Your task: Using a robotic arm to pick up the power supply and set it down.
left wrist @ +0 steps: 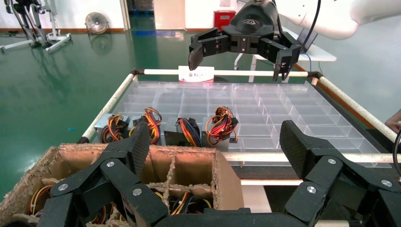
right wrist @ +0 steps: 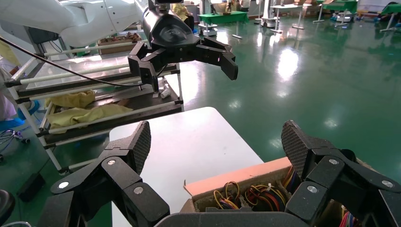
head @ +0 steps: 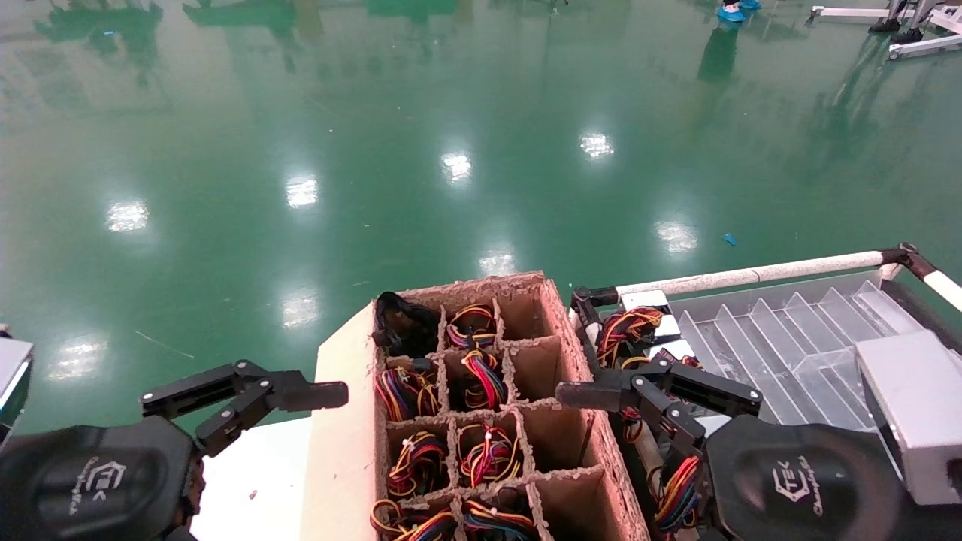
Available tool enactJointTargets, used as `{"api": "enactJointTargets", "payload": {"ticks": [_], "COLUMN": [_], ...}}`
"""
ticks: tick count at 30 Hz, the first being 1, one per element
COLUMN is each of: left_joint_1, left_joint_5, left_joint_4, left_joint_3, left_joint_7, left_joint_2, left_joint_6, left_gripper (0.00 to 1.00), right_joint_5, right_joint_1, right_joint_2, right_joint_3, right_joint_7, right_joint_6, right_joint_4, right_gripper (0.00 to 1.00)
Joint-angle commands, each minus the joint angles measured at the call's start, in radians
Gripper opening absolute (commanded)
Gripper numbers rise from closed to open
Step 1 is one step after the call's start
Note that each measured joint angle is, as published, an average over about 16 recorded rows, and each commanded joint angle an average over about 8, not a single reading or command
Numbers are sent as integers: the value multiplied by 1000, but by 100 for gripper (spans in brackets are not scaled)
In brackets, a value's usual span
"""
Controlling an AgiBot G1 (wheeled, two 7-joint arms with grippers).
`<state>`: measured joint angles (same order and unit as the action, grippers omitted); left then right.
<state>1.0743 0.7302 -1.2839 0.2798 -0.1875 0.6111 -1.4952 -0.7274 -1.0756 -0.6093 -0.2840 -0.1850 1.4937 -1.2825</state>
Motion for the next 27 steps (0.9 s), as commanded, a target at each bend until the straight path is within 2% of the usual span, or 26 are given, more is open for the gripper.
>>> {"api": "enactJointTargets", "payload": {"ticks": [1, 4, 5, 6, 7, 8, 11, 13, 15, 16, 18, 19, 21, 24, 26, 27], "left_joint_1": [0, 0, 0, 0, 0, 0, 0, 0, 0, 0, 0, 0, 0, 0, 0, 0], "left_joint_5": [0, 0, 0, 0, 0, 0, 0, 0, 0, 0, 0, 0, 0, 0, 0, 0], "left_joint_4": [0, 0, 0, 0, 0, 0, 0, 0, 0, 0, 0, 0, 0, 0, 0, 0], "left_joint_3": [0, 0, 0, 0, 0, 0, 0, 0, 0, 0, 0, 0, 0, 0, 0, 0], "left_joint_7": [0, 0, 0, 0, 0, 0, 0, 0, 0, 0, 0, 0, 0, 0, 0, 0], "left_joint_2": [0, 0, 0, 0, 0, 0, 0, 0, 0, 0, 0, 0, 0, 0, 0, 0], "left_joint_6": [0, 0, 0, 0, 0, 0, 0, 0, 0, 0, 0, 0, 0, 0, 0, 0], "left_gripper": [100, 100, 100, 100, 100, 100, 100, 100, 100, 100, 100, 100, 100, 100, 100, 100], "right_joint_5": [0, 0, 0, 0, 0, 0, 0, 0, 0, 0, 0, 0, 0, 0, 0, 0], "right_joint_1": [0, 0, 0, 0, 0, 0, 0, 0, 0, 0, 0, 0, 0, 0, 0, 0], "right_joint_2": [0, 0, 0, 0, 0, 0, 0, 0, 0, 0, 0, 0, 0, 0, 0, 0], "right_joint_3": [0, 0, 0, 0, 0, 0, 0, 0, 0, 0, 0, 0, 0, 0, 0, 0], "right_joint_7": [0, 0, 0, 0, 0, 0, 0, 0, 0, 0, 0, 0, 0, 0, 0, 0], "right_joint_6": [0, 0, 0, 0, 0, 0, 0, 0, 0, 0, 0, 0, 0, 0, 0, 0], "right_joint_4": [0, 0, 0, 0, 0, 0, 0, 0, 0, 0, 0, 0, 0, 0, 0, 0], "right_gripper": [65, 78, 78, 65, 62, 71, 71, 46, 72, 76, 59, 59, 84, 79, 96, 96]}}
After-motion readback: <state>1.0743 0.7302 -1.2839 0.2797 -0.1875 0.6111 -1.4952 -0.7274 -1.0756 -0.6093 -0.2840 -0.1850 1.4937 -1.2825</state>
